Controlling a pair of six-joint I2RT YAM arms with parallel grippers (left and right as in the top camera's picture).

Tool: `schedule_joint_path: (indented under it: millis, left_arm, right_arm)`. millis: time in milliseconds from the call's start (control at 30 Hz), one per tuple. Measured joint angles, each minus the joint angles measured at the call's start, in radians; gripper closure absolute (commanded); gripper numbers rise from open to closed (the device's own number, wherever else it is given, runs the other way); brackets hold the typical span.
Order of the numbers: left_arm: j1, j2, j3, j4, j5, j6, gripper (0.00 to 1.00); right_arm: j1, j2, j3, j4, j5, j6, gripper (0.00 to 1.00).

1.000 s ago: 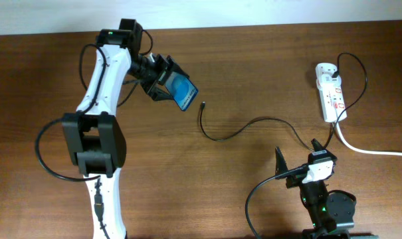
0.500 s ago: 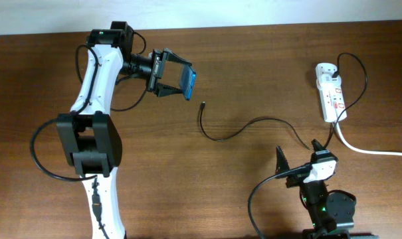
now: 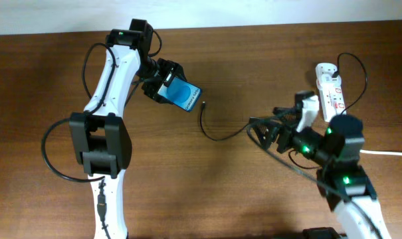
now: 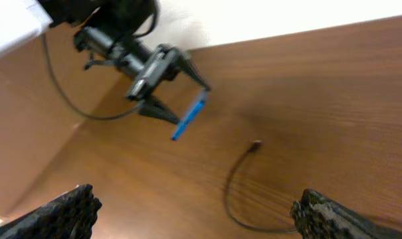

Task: Plug charger to phone and switch on socket
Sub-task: 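Lift the phone and tilt it upright with the left gripper, then reach the right gripper to the table and grasp the black cable plug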

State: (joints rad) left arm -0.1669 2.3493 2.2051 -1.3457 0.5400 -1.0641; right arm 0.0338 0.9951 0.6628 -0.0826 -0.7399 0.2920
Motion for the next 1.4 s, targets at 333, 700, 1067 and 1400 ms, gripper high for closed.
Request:
schedule_joint_path:
  millis: [333, 700, 1067, 1400]
  left_arm:
    - [-0.018, 0.0, 0.0, 0.003, -0.034, -0.143, 1.0]
    - [-0.196, 0.0, 0.0, -0.024, -0.122, -0.194, 1.0]
    - [-0.242, 0.0, 0.0, -0.024, -0.02, -0.195, 1.0]
    - [-0.241, 0.0, 0.0, -0.031, 0.037, -0.194, 1.0]
  right_arm:
    - [0.189, 0.562, 0.121, 0.228, 0.005, 0.473, 0.09]
    - [0.324, 0.564, 0.122, 0.264, 0.321, 0.678, 0.34]
    - [0.4, 0.564, 0.122, 0.254, 0.489, 0.695, 0.62]
    - [0.402, 0.564, 0.123, 0.255, 0.493, 0.707, 0.96]
